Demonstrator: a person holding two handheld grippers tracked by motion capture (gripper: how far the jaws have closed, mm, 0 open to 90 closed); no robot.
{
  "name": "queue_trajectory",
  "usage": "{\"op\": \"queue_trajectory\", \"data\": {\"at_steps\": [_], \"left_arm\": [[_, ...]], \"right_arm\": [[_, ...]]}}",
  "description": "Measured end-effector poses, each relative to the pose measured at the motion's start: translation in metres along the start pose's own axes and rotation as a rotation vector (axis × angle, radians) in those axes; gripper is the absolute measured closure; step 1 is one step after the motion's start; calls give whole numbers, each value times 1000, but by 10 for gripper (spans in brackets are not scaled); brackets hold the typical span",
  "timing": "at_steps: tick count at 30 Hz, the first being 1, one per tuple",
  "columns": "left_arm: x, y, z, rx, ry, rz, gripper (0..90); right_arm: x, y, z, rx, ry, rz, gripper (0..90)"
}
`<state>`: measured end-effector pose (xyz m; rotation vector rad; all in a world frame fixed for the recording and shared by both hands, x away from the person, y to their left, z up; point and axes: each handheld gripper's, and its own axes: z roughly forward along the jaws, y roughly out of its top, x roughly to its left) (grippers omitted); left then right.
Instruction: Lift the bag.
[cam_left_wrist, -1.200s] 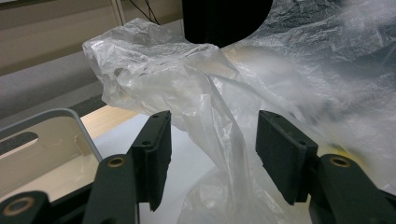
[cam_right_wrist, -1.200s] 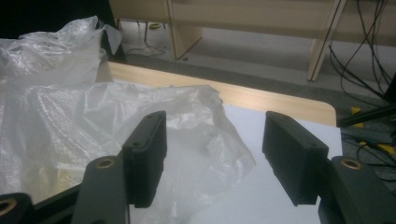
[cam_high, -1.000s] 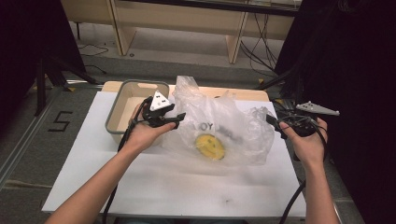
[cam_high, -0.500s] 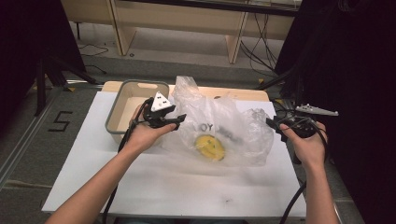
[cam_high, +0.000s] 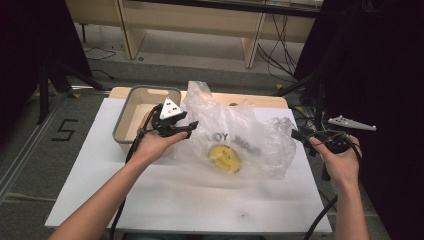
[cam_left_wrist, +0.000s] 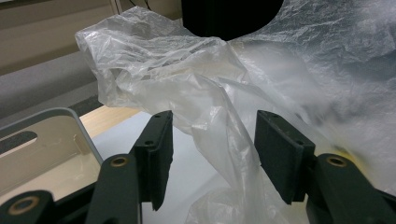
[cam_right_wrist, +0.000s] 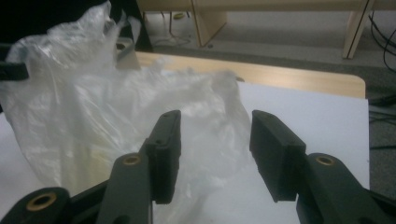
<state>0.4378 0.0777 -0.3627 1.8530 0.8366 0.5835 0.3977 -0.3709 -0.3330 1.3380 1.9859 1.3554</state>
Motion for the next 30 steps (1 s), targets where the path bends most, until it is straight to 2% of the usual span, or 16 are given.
{"op": "queue_trajectory", "data": {"at_steps": [6,10,13,16,22,30], "left_arm": [[0,1,-2,-6,1,1,466],[1,1,-3,-13,1,-4,456],[2,2,-6,-20,2,-9,448],[2,2,-9,-27,-3,-10,428],[3,4,-19,-35,6,-10,355],[0,3,-33,-33,-7,10,313]], "right_arm": [[5,12,-7,-55,-19,-6,515],[7,12,-6,-56,-49,-12,480],[9,11,-6,-81,-60,-18,468],[14,9,-6,-106,-64,-46,449],[24,7,-9,-151,-60,-92,415],[36,2,-11,-158,-30,-132,385]]}}
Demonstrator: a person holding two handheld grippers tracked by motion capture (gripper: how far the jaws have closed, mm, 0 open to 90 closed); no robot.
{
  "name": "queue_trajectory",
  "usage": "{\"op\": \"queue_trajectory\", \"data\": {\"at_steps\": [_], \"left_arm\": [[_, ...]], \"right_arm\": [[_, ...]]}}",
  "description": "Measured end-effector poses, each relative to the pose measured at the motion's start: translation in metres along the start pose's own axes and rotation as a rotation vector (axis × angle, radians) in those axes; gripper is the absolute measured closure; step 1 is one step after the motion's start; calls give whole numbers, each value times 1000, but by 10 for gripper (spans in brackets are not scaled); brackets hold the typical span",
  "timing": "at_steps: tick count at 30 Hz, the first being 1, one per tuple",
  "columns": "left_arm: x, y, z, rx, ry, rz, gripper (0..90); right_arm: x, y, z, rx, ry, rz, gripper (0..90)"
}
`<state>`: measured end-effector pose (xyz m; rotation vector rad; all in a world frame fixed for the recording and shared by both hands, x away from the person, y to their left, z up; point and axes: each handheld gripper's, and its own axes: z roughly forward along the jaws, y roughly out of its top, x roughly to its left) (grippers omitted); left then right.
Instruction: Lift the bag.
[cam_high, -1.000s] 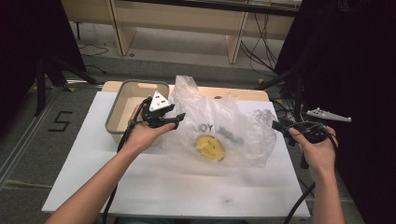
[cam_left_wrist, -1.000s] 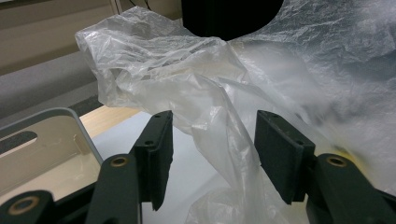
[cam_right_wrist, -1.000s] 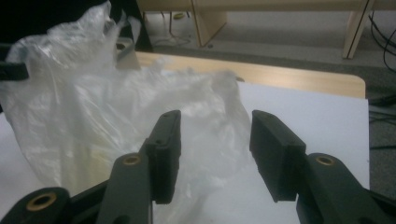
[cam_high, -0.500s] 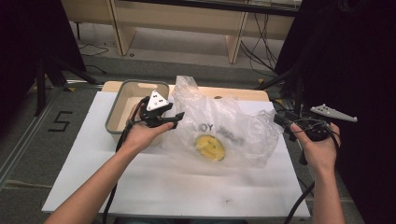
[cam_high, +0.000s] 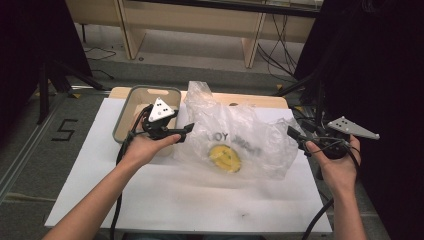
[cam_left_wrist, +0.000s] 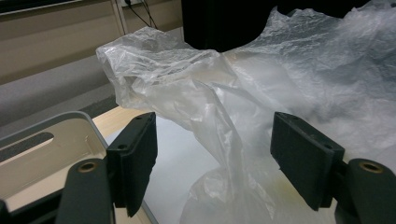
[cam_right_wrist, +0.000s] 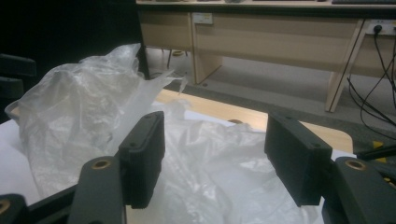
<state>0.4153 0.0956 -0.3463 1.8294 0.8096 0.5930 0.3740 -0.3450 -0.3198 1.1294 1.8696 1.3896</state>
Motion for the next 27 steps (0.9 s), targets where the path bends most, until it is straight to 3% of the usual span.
{"op": "queue_trajectory", "data": {"at_steps": [5,8,14,27], "left_arm": [[-2,-2,-7,7,-17,18,299],[-3,-4,-12,9,-29,29,294],[-4,-10,-20,13,-28,39,291],[-10,-36,-35,28,-61,77,286]], "right_arm": [[5,-6,1,-4,18,-14,365],[11,-12,1,3,23,-46,356],[20,-20,0,-4,52,-71,356],[36,-41,-1,10,155,-115,376]]}}
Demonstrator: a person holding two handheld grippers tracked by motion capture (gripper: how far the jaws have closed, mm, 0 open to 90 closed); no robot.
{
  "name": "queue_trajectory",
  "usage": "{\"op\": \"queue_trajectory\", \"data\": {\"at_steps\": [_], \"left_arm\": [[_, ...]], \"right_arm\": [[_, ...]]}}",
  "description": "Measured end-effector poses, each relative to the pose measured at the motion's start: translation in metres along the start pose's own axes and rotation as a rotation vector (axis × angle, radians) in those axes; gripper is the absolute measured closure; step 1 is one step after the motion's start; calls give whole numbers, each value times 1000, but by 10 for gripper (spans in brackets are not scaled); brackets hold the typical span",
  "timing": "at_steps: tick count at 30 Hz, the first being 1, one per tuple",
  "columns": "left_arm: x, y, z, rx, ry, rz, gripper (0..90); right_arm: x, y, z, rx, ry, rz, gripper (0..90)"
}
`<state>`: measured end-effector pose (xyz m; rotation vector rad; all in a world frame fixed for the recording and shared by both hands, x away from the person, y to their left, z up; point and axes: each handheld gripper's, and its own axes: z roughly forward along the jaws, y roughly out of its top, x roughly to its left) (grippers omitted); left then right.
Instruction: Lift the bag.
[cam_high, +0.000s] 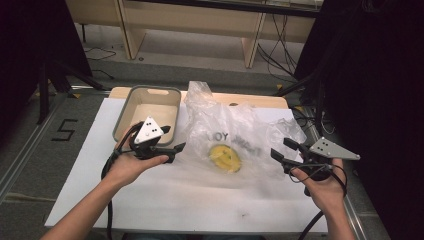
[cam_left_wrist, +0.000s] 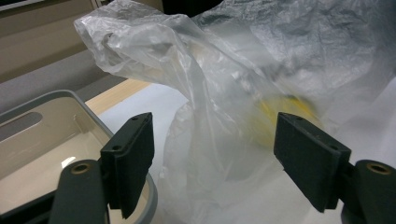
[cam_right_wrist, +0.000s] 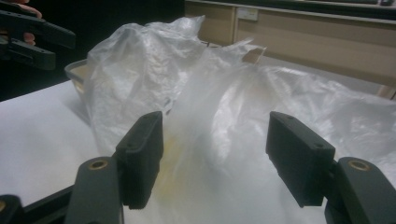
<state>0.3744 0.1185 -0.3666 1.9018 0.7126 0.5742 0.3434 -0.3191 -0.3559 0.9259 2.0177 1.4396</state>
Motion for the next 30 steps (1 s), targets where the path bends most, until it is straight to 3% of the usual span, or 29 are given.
{"op": "queue_trajectory", "data": {"at_steps": [14,30], "left_arm": [[-7,-26,-10,27,-18,8,281],[-12,-57,-13,55,-37,14,263]], "right_arm": [[17,-19,-1,13,65,-6,390],[31,-59,8,88,118,9,384]]}}
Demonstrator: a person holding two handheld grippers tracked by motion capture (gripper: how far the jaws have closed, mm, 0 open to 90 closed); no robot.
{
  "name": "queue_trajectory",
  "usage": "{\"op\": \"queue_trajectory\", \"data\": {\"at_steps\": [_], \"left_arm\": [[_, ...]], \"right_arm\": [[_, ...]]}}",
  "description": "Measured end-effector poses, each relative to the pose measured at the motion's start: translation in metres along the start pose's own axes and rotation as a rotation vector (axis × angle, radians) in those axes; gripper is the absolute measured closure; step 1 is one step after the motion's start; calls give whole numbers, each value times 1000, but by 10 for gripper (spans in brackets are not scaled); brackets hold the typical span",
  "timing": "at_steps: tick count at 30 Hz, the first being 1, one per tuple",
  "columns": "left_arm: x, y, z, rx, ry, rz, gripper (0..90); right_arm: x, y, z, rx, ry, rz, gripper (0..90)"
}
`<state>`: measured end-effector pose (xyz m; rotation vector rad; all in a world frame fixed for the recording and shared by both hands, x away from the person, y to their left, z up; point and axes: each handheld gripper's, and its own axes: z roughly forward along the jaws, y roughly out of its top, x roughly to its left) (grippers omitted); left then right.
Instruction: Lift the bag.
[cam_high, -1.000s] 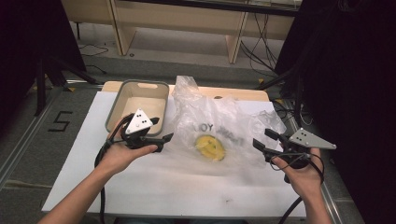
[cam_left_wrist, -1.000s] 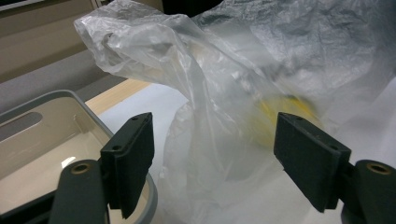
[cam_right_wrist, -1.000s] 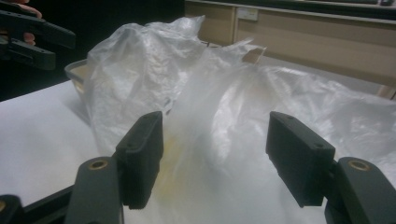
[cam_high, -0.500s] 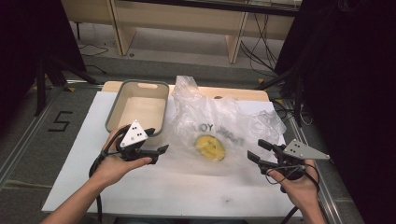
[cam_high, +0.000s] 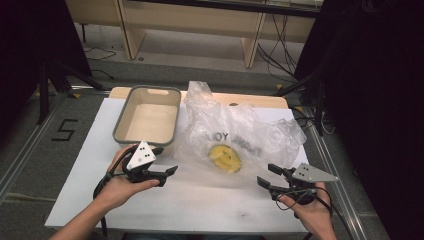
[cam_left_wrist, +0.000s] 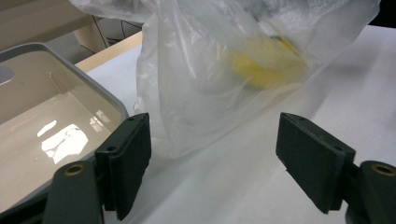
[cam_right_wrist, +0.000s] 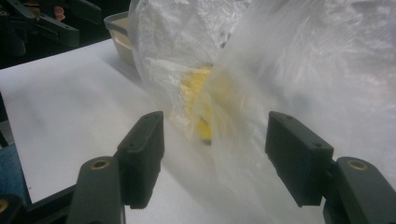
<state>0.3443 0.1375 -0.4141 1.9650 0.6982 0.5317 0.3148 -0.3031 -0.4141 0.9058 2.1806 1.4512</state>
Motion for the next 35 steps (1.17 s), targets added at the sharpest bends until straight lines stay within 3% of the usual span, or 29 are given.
{"op": "queue_trajectory", "data": {"at_steps": [8,18,24,35], "left_arm": [[1,-16,-4,15,11,-7,260],[2,-25,-8,8,30,-11,258],[1,-28,-5,18,23,-11,253],[3,-29,-5,19,27,-19,244]], "right_arm": [[3,-14,1,9,12,11,384],[7,-23,1,11,24,22,385],[10,-20,-1,-29,35,6,389],[10,-22,-2,-30,38,12,389]]}}
